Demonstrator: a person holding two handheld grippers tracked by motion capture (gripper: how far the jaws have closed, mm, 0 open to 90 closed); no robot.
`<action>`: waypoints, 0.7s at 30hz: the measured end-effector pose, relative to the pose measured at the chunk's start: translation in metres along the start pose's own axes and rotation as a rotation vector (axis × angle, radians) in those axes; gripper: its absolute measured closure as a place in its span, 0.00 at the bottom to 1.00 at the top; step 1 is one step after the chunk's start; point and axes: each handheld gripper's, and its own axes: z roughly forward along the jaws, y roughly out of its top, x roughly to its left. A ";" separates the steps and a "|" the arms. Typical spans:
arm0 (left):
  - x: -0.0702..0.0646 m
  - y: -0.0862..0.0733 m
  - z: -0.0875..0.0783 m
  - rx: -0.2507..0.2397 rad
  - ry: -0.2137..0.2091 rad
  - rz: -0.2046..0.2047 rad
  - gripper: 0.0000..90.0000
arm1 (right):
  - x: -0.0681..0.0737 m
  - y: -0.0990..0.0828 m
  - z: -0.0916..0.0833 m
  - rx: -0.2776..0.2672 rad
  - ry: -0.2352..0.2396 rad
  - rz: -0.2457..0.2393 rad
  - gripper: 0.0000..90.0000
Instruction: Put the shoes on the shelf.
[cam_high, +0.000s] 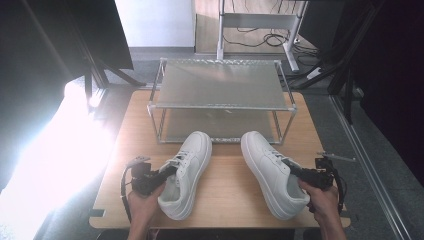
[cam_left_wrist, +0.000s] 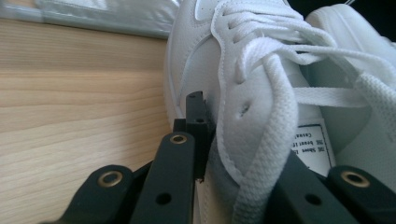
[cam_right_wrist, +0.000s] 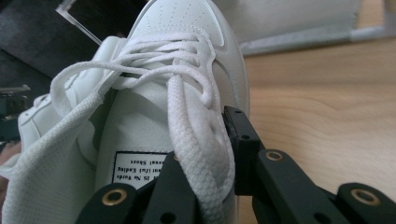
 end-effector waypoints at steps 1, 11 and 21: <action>-0.002 0.001 0.000 -0.005 -0.005 -0.002 0.93 | 0.002 0.002 0.002 -0.005 0.008 0.001 0.92; -0.013 0.011 -0.006 -0.083 -0.083 -0.046 0.93 | 0.020 0.013 0.014 -0.034 0.092 0.038 0.92; -0.028 0.018 -0.014 -0.145 -0.134 -0.047 0.93 | 0.030 0.021 0.016 -0.072 0.133 0.058 0.92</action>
